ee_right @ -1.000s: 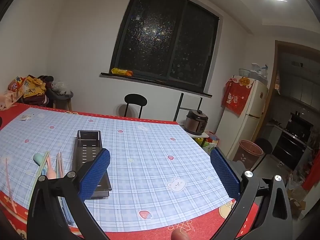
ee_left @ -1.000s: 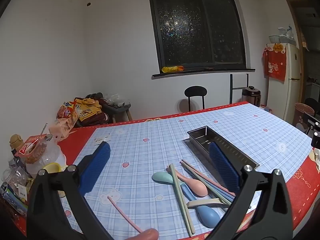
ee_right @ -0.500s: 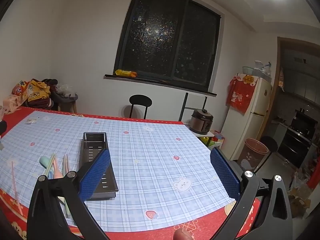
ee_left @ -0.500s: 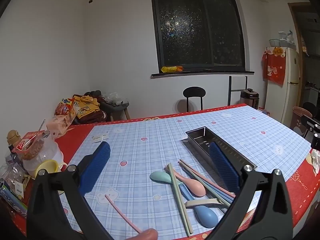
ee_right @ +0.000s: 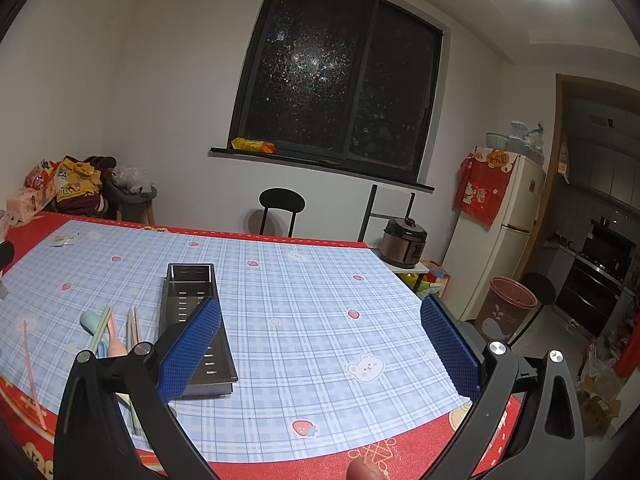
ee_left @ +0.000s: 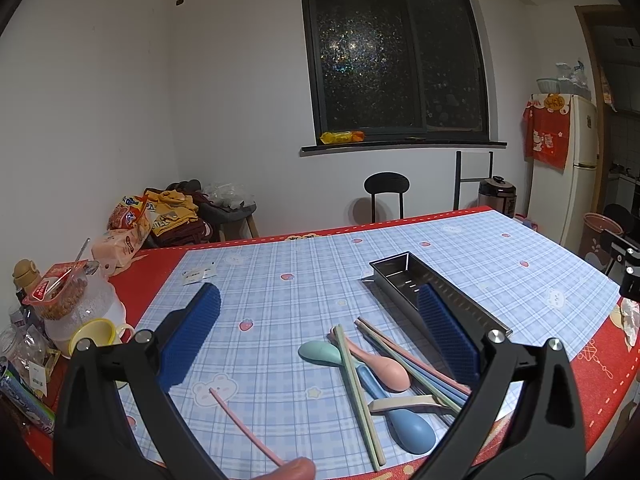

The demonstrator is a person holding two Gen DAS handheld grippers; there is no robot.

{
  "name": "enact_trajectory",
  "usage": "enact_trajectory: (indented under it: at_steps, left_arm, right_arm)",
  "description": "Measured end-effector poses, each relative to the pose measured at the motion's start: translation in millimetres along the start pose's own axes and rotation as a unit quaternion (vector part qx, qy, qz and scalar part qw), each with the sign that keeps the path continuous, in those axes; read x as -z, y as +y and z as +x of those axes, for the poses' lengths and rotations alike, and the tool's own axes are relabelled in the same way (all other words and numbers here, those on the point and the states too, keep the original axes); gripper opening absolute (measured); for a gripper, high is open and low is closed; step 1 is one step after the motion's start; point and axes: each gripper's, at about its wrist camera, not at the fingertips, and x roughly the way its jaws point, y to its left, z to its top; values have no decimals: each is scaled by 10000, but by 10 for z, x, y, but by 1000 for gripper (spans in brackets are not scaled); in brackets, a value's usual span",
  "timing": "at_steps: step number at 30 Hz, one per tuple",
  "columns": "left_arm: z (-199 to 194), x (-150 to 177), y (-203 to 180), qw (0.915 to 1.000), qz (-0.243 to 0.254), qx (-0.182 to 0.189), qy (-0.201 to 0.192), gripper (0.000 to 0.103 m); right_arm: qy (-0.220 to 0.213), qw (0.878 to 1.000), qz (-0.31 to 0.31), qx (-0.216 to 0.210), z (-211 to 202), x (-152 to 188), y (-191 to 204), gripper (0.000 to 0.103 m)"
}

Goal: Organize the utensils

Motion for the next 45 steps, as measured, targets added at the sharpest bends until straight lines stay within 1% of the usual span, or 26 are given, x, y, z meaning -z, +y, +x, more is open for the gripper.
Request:
enact_trajectory:
  at_steps: [37, 45]
  left_arm:
    - [-32, 33, -36, 10000, 28, 0, 26, 98]
    - [-26, 9, -34, 10000, 42, 7, 63, 98]
  right_arm:
    - [28, 10000, 39, 44, -32, 38, -42, 98]
    - [82, 10000, 41, 0, -23, 49, -71, 98]
